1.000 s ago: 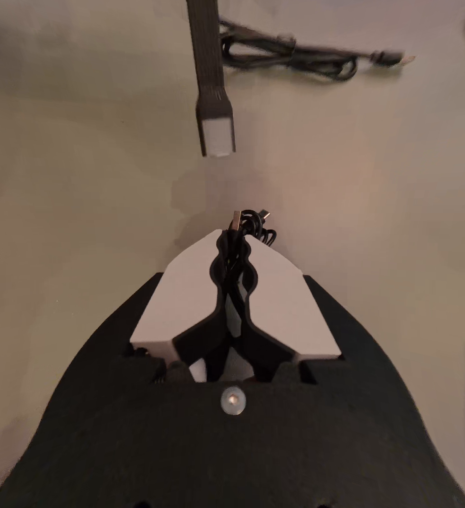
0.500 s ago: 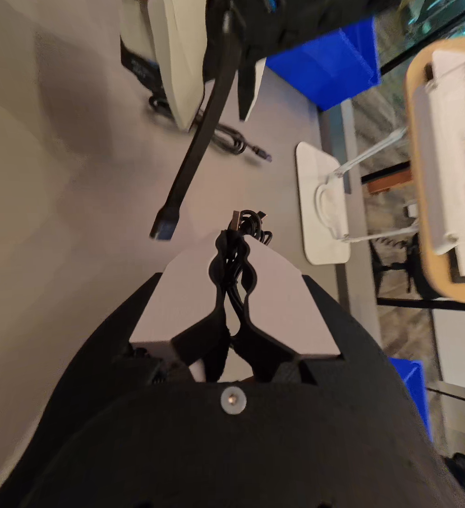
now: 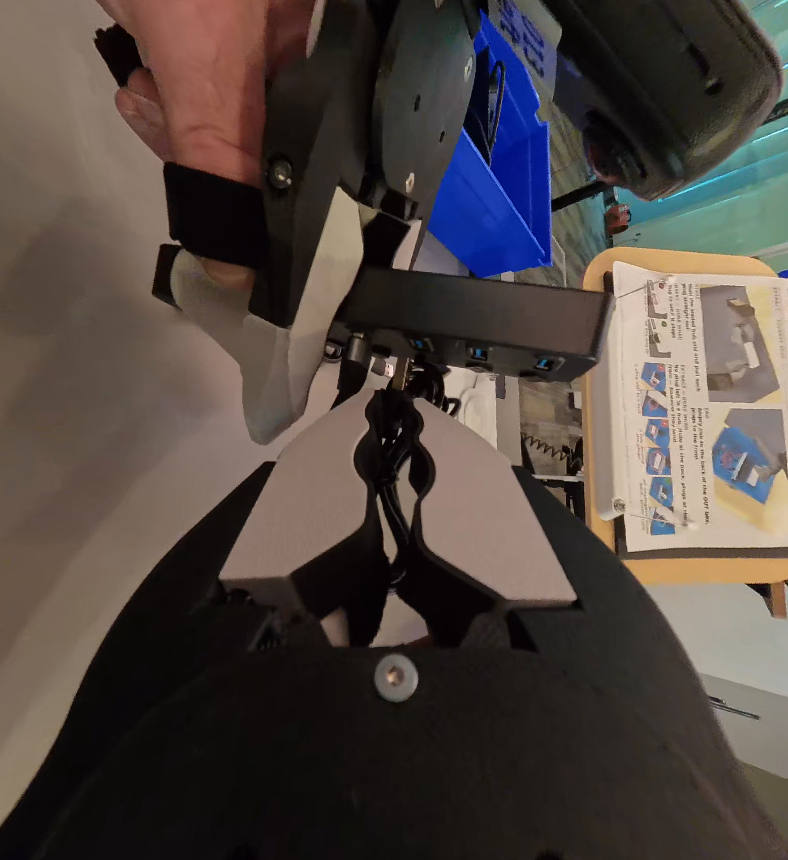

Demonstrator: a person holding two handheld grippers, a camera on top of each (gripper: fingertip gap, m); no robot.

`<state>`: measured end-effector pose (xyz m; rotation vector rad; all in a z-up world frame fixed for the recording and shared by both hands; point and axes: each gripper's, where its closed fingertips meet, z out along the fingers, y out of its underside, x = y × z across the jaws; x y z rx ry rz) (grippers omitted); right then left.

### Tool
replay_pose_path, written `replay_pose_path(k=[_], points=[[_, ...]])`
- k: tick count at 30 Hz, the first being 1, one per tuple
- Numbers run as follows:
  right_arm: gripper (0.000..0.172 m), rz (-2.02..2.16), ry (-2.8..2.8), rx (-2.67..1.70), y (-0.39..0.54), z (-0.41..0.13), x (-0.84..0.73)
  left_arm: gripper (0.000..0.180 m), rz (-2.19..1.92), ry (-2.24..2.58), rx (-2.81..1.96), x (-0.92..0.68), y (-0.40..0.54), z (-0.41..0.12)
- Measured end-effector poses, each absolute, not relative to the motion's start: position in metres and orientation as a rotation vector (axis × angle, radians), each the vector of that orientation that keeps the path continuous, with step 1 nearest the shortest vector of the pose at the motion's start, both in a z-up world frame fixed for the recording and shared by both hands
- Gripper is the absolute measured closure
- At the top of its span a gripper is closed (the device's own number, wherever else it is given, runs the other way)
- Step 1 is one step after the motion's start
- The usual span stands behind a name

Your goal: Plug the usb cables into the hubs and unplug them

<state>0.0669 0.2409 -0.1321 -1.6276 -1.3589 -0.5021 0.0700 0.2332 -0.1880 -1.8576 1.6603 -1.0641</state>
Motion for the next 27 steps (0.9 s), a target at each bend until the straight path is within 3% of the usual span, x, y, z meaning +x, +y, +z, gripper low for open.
replay_pose_path(k=[27], points=[[0.165, -0.632, -1.531, -1.448, 0.240, -0.125, 0.066, 0.112, -0.921, 1.741, -1.952, 0.068, 0.234, -0.202]])
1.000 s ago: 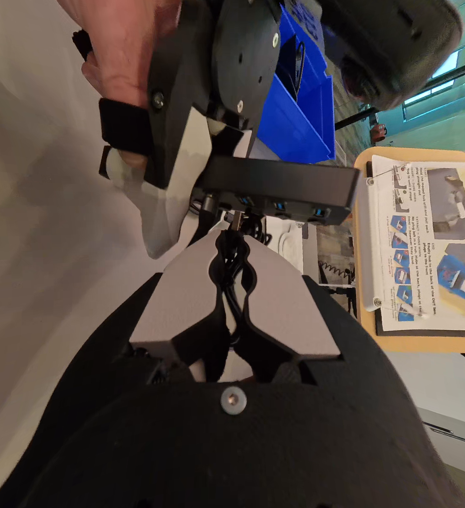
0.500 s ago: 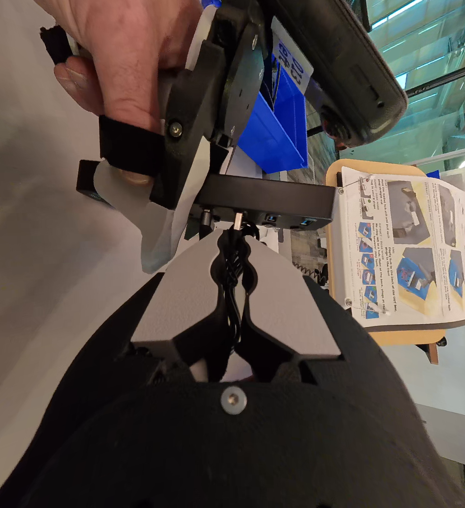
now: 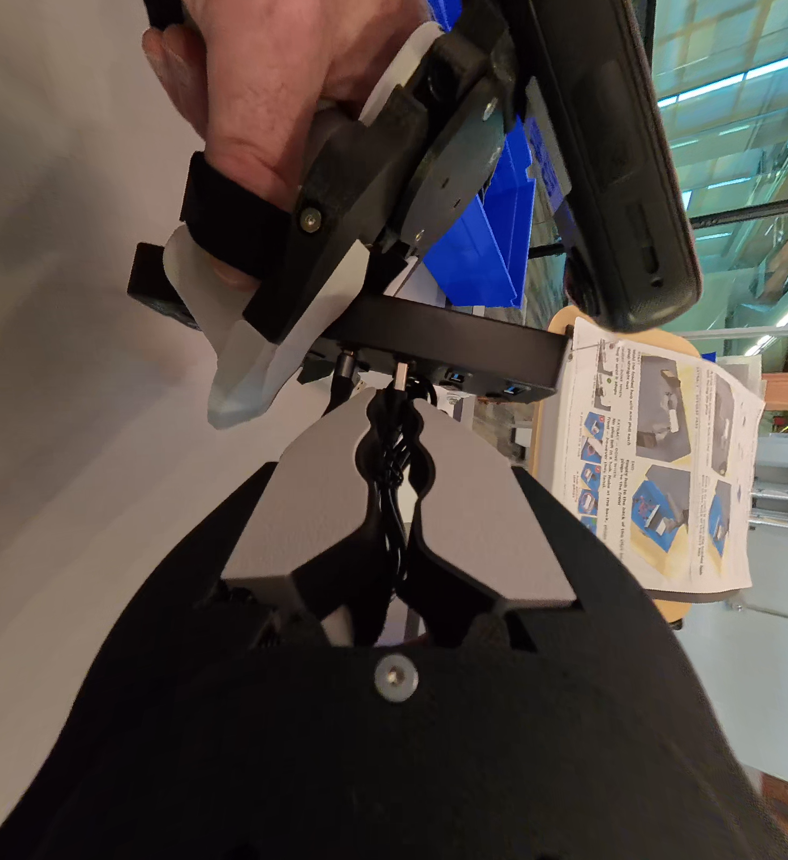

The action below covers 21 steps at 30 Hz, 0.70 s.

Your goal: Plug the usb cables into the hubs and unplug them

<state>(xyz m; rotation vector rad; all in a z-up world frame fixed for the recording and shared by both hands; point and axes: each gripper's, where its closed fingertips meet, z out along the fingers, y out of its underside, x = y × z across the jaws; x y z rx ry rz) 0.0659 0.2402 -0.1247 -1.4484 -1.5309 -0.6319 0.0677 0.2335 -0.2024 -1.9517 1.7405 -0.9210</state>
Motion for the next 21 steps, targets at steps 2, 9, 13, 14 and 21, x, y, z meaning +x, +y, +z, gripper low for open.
replay_pose_path(k=[2, 9, 13, 14, 21], points=[[0.166, -0.652, -1.581, -1.421, 0.2390, -0.1265, 0.0660, 0.112, -0.892, 1.761, -1.966, 0.0664, 0.2327, -0.2070], [0.165, -0.649, -1.601, -1.419, 0.2396, -0.1307, 0.0644, 0.112, -0.869, 1.761, -1.984, 0.0654, 0.2335, -0.2124], [0.166, -0.666, -1.538, -1.422, 0.2404, -0.1285, 0.0614, 0.112, -0.899, 1.741, -1.980, 0.0657, 0.2337, -0.2087], [0.166, -0.669, -1.531, -1.424, 0.2404, -0.1287, 0.0613, 0.112, -0.900, 1.734, -1.983, 0.0662, 0.2339, -0.2087], [0.166, -0.695, -1.535, -1.435, 0.2412, -0.1306, 0.0614, 0.112, -0.845, 1.747, -1.983, 0.0653, 0.2365, -0.2113]])
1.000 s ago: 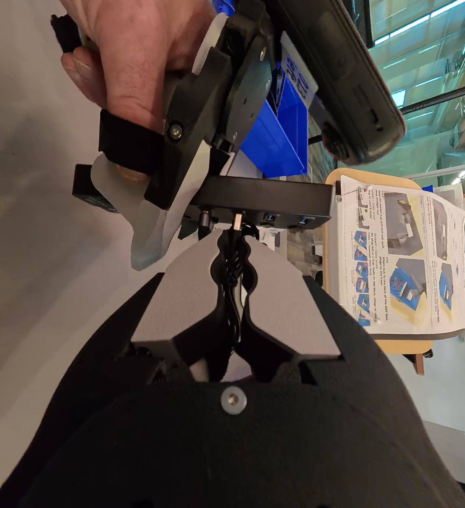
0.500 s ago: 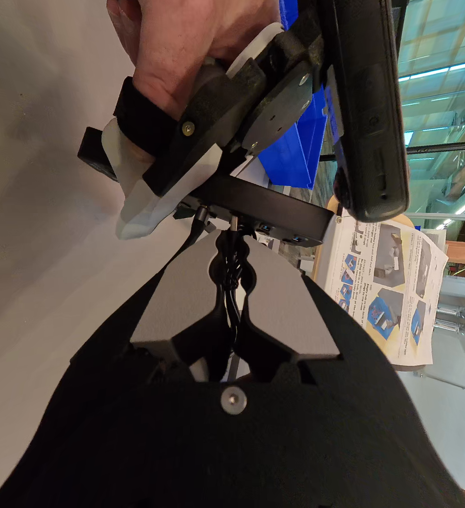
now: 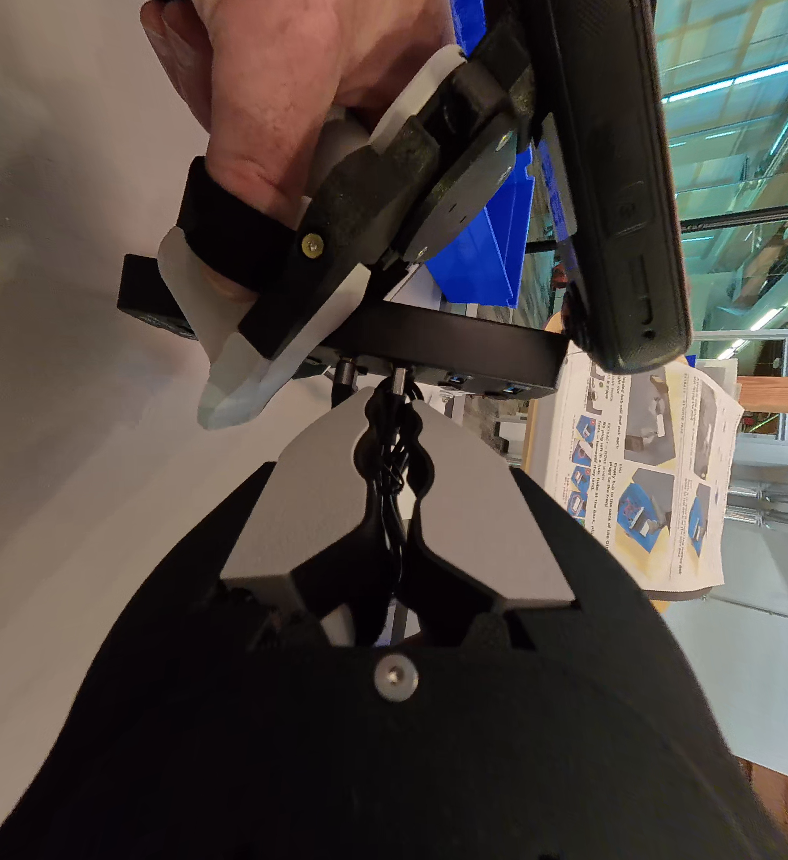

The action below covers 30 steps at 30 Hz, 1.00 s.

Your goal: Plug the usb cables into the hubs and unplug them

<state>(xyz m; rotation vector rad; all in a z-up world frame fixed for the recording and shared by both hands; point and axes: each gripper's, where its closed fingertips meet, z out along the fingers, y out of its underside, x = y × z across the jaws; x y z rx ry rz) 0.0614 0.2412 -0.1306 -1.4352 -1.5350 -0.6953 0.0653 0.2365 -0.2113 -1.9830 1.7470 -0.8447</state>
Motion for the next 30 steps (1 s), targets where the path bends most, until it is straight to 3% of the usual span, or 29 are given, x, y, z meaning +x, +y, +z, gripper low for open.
replay_pose_path(k=[11, 30], points=[[0.166, -0.689, -1.439, -1.474, 0.239, -0.125, 0.064, 0.111, -0.949, 1.697, -2.001, 0.072, 0.232, -0.202], [0.167, -0.746, -1.554, -1.451, 0.238, -0.135, 0.061, 0.113, -0.736, 1.771, -1.977, 0.066, 0.238, -0.213]])
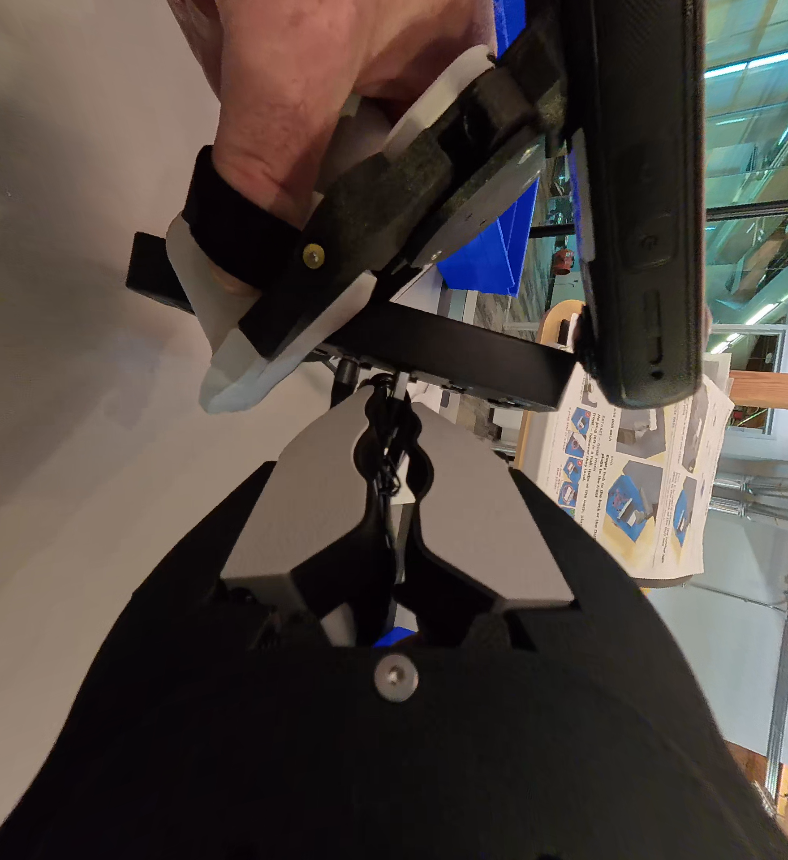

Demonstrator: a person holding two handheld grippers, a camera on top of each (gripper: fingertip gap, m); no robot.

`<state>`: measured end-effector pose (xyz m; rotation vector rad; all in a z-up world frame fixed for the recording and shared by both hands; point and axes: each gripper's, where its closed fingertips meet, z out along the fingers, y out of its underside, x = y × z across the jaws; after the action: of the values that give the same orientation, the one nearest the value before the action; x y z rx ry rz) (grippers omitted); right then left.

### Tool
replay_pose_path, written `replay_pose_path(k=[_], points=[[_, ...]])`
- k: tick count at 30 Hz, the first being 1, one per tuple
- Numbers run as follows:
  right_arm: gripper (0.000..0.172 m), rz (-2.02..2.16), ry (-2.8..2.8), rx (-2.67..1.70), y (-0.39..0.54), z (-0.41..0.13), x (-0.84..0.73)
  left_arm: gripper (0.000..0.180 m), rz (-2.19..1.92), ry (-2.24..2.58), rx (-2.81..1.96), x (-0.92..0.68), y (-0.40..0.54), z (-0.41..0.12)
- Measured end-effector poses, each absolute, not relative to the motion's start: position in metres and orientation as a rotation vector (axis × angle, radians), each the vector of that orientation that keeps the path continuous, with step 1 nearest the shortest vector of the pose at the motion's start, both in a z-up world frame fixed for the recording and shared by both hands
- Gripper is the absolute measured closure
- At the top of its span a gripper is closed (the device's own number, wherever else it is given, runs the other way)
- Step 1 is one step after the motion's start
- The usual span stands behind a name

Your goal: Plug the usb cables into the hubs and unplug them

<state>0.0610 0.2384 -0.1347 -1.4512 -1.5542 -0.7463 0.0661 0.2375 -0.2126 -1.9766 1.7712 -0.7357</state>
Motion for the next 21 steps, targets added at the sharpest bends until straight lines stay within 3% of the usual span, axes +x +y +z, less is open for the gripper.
replay_pose_path(k=[15, 21], points=[[0.170, -0.338, -1.413, -1.596, 0.235, -0.135, 0.080, 0.112, -0.808, 1.740, -1.964, 0.066, 0.244, -0.207], [0.170, 0.445, -1.266, -1.874, 0.212, -0.145, 0.095, 0.111, -0.799, 1.770, -1.948, 0.065, 0.242, -0.208]])
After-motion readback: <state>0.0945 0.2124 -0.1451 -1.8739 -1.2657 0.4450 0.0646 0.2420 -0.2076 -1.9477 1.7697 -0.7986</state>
